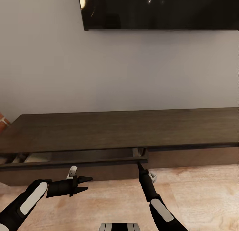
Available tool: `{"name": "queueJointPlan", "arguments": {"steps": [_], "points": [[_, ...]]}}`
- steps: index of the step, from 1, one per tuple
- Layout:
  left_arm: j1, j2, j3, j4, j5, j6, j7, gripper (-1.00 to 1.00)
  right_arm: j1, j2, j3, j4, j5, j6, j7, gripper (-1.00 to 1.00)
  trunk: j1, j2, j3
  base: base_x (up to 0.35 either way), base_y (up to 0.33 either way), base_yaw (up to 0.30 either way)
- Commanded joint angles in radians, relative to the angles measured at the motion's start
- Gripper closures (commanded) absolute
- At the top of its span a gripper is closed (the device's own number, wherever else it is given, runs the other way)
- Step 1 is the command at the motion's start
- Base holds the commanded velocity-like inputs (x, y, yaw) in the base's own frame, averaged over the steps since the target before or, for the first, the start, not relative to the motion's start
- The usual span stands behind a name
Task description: Place each of the two pumpkins and all three candles from the living room inside a cabinet in the living room (use any cabinet), then make sure every cabinet is closed, and position the cauldron so it is next to a table in the living room.
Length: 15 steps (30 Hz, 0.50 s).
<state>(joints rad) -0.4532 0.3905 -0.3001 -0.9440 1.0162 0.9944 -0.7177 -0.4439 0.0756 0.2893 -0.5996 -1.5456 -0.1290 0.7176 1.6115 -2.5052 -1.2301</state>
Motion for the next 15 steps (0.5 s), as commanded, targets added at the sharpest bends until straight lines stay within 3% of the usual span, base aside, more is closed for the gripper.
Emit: {"name": "queueJointPlan", "arguments": {"steps": [1,15], "points": [[-0.001,0.001,-0.002,0.001,0.001,0.003,-0.003,-1.00,-0.001,0.000,0.011,0.000,-0.002,-0.008,0.011,1.00,-0.001,0.000,-0.001,-0.212,0.000,0.000],[-0.001,0.001,-0.002,0.001,0.001,0.003,-0.003,-1.00,-0.001,0.000,0.011,0.000,-0.002,-0.008,0.013,1.00,-0.001,0.000,-0.001,-0.179,0.000,0.000]]}}
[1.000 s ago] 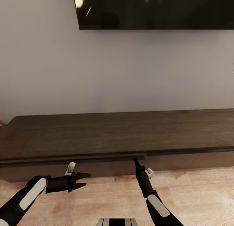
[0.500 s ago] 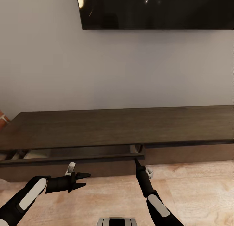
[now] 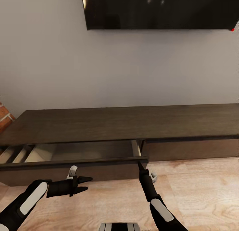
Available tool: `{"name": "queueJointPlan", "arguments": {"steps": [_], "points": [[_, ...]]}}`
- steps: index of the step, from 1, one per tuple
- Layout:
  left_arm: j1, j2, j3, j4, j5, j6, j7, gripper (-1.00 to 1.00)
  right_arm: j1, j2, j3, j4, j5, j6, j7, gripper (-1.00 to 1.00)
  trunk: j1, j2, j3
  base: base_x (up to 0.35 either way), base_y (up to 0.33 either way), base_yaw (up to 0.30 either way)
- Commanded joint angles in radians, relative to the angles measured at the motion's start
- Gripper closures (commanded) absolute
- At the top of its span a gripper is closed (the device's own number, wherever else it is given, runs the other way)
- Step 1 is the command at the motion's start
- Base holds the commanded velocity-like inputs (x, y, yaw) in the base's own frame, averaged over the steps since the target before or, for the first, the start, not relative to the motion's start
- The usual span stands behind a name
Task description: Place each of the two pumpkins and all three candles from the living room inside a cabinet in the living room (use any cabinet), then make sure every cabinet is closed, and position the cauldron so it is next to a table in the living room.
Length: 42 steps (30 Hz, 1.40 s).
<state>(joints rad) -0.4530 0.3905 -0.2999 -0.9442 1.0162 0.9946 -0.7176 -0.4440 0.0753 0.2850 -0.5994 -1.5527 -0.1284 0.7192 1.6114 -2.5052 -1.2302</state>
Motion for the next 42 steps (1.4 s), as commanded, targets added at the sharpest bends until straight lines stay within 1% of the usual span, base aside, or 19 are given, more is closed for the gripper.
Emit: {"name": "queueJointPlan", "arguments": {"steps": [1,31,42], "points": [[-0.001,0.001,-0.002,0.001,0.001,0.003,-0.003,-1.00,-0.001,0.000,0.016,0.000,0.005,-0.008,0.011,1.00,-0.001,0.000,-0.001,-0.159,0.000,0.000],[-0.001,0.002,-0.002,0.001,0.001,0.003,-0.003,-1.00,-0.001,0.000,0.014,0.000,0.003,-0.008,0.013,1.00,-0.001,0.000,-0.001,-0.151,0.000,0.000],[-0.001,0.002,-0.002,0.001,0.001,0.003,-0.003,-1.00,-0.001,0.000,0.013,0.000,0.003,-0.008,0.013,1.00,-0.001,0.000,-0.001,-0.063,0.000,0.000]]}}
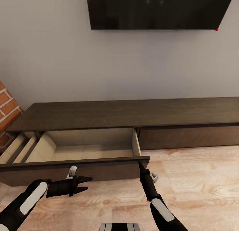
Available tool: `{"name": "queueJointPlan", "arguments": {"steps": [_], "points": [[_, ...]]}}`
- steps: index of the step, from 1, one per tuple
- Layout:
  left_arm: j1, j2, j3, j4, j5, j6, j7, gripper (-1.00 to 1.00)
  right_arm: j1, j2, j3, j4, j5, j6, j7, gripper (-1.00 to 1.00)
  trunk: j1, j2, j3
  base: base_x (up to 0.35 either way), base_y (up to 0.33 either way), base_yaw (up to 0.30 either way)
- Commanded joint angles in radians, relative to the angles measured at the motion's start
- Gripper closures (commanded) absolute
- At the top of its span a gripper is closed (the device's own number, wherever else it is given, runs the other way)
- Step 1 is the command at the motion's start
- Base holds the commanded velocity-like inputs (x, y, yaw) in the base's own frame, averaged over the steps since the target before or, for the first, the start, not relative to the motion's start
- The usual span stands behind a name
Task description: Place each of the two pumpkins and all three candles from the living room inside a cabinet in the living room (use any cabinet), then make sure every cabinet is closed, and position the cauldron so it is next to a table in the living room.
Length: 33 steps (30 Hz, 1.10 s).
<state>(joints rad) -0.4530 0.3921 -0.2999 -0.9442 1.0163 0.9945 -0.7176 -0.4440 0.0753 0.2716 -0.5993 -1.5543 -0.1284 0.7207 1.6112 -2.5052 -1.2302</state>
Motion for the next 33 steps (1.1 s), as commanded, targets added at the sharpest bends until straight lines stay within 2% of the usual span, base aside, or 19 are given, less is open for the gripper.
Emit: {"name": "queueJointPlan", "arguments": {"steps": [1,13,33], "points": [[-0.001,0.001,-0.002,0.001,0.001,0.003,-0.003,-1.00,-0.001,0.000,0.026,-0.001,0.005,-0.008,0.011,1.00,0.000,0.000,-0.001,-0.091,0.000,0.000],[-0.001,0.001,-0.002,0.001,0.001,0.003,-0.003,-1.00,-0.001,0.000,0.027,-0.001,0.005,-0.008,0.011,1.00,0.000,0.000,-0.001,-0.108,0.000,0.000],[-0.001,0.001,-0.002,0.001,0.001,0.003,-0.003,-1.00,-0.001,0.000,0.027,-0.001,0.005,-0.008,0.011,1.00,0.000,0.000,-0.001,-0.019,0.000,0.000]]}}
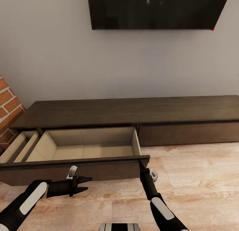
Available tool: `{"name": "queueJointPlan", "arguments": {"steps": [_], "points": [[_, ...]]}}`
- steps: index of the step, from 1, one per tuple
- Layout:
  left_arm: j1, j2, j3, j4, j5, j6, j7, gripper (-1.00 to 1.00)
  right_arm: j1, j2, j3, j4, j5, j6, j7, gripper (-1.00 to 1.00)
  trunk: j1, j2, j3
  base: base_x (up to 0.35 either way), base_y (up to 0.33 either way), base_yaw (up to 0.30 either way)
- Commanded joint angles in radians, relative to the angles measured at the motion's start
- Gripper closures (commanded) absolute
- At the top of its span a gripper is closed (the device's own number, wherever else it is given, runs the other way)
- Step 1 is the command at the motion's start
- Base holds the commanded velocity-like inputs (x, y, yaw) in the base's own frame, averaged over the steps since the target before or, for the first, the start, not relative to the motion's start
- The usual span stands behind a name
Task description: Place each of the two pumpkins and all three candles from the living room inside a cabinet in the living room (use any cabinet), then make sure every cabinet is closed, and position the cauldron so it is next to a table in the living room.
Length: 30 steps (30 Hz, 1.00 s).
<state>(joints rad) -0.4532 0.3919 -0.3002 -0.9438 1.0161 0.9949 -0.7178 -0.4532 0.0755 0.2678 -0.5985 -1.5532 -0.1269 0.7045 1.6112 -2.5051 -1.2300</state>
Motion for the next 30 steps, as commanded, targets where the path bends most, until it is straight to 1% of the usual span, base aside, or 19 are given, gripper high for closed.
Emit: {"name": "queueJointPlan", "arguments": {"steps": [1,9,10,23,30], "points": [[-0.001,0.001,-0.002,0.000,0.001,0.003,-0.003,-1.00,0.008,0.000,0.030,-0.001,0.004,-0.010,0.027,1.00,0.000,0.000,-0.001,-0.002,0.000,0.000],[-0.001,0.001,-0.002,0.000,0.001,0.002,-0.003,-1.00,0.008,0.000,0.030,-0.001,0.004,-0.010,0.027,1.00,0.000,0.000,-0.001,0.000,0.000,0.000],[-0.001,0.001,-0.002,0.000,0.001,0.003,-0.003,-1.00,0.008,0.000,0.030,-0.001,0.004,-0.010,0.027,-1.00,0.000,0.000,-0.001,0.000,0.000,0.000],[-0.001,0.001,-0.002,0.000,0.001,0.002,-0.003,-1.00,0.008,-0.001,0.030,-0.001,0.004,-0.010,0.026,-1.00,0.000,0.000,-0.001,-0.003,0.000,0.000],[-0.001,0.001,-0.002,0.000,0.001,0.003,-0.003,-1.00,0.008,-0.002,0.030,-0.001,0.004,-0.010,0.026,-1.00,0.000,0.000,-0.001,-0.160,0.000,0.000]]}}
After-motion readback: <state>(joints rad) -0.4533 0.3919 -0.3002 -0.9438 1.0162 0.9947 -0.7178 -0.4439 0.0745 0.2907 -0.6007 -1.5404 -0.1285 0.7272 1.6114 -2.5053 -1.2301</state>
